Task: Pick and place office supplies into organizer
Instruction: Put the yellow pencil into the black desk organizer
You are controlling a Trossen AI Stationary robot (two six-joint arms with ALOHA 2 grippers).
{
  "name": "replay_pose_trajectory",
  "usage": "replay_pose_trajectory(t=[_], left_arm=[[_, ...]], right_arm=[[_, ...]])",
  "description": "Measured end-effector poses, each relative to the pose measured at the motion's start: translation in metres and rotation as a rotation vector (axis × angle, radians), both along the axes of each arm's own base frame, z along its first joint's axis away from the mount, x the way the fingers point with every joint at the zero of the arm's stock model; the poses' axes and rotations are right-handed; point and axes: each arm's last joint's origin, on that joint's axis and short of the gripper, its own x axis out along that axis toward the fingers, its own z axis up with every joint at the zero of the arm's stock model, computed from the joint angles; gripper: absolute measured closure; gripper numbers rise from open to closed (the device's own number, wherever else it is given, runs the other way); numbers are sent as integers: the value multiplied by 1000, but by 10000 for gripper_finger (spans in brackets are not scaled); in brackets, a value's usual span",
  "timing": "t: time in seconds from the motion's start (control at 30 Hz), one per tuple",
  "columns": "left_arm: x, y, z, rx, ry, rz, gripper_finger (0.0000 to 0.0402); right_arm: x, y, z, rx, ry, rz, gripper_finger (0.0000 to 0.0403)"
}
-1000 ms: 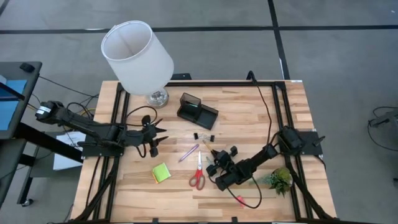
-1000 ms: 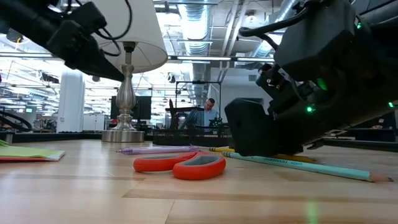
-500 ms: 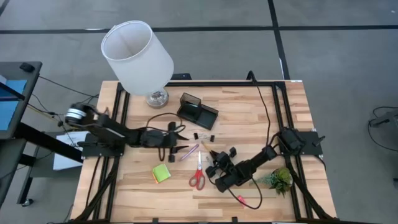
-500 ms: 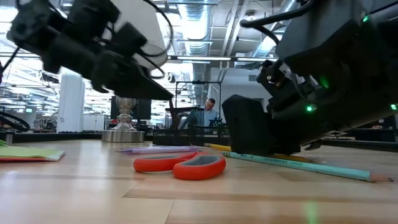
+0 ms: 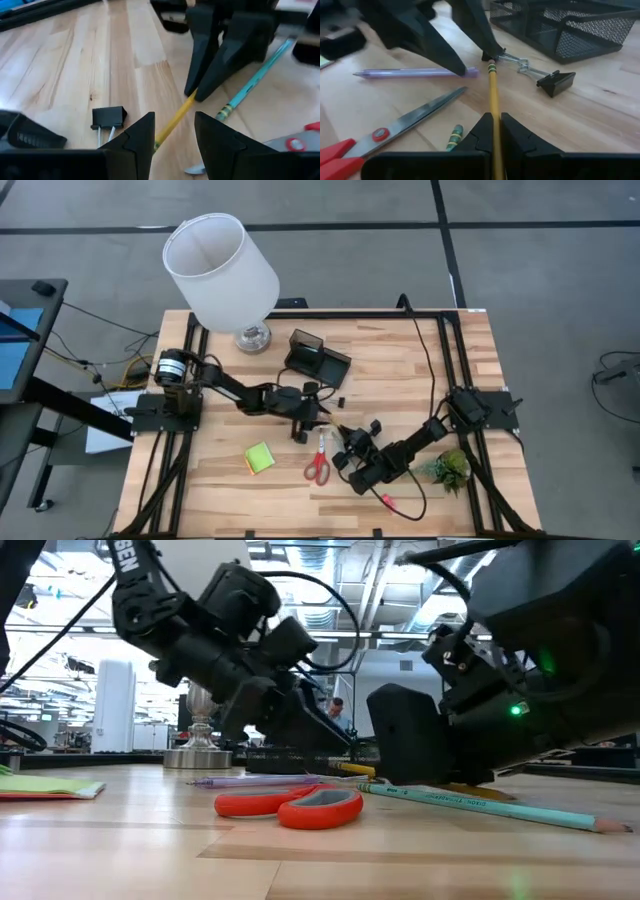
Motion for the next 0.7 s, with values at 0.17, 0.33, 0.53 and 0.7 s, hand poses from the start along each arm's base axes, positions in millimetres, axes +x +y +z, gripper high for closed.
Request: replay_pose_trajectory(t=[0.17,0.33,0.53,0.7], left_arm=[[9,6,4,81,39,-29,270],[17,9,9,136,97,-59,270],[22,8,13,163,124,-82,270],[22,6,14,137,132,-129,272]], right_arm=[[-4,7,1,-21,-17,8,394],[-5,10,2,-17,-29,14,394],[-5,10,2,-23,-36,11,394],[-5,10,3,-41,-49,0,394]])
